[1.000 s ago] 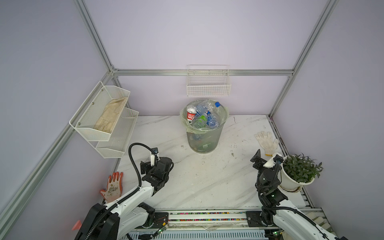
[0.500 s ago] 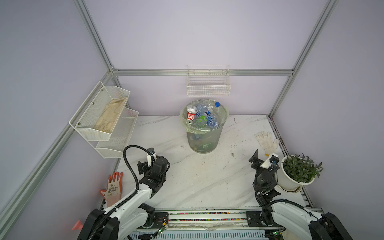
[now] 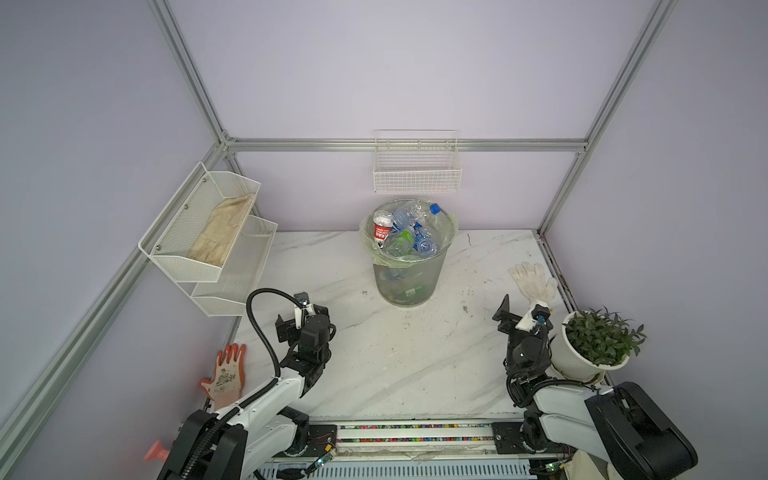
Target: Throw the plastic bottles in the bin
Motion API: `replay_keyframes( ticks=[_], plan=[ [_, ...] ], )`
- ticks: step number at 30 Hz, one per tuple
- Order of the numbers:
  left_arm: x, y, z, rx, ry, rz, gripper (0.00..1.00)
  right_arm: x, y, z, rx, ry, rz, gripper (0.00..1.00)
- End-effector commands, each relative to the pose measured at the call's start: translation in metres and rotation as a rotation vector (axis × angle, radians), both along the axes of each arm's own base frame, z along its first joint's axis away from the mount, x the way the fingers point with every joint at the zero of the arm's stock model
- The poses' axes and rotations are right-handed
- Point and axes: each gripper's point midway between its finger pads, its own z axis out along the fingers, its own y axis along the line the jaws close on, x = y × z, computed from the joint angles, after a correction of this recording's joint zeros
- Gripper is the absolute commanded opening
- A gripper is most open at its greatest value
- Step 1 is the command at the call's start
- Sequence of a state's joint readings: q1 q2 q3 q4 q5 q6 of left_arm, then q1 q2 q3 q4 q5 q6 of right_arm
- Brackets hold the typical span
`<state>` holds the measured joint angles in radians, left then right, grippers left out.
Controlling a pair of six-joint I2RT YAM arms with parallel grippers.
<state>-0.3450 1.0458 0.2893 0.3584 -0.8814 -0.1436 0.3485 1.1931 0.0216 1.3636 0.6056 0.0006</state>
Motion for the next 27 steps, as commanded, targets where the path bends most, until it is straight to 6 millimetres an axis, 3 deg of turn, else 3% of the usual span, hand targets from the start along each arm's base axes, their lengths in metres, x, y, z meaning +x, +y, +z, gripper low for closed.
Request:
replay_keyframes(
  ticks=[1, 27],
  plan=[
    [0.002, 0.001, 0.009, 0.004, -0.08, -0.015, 1.0, -0.002, -0.001, 0.025, 0.013, -0.117, 0.006, 0.97],
    [0.004, 0.006, 0.017, -0.017, -0.193, -0.049, 1.0, 0.019, -0.01, 0.014, 0.014, -0.147, -0.016, 0.97]
  ],
)
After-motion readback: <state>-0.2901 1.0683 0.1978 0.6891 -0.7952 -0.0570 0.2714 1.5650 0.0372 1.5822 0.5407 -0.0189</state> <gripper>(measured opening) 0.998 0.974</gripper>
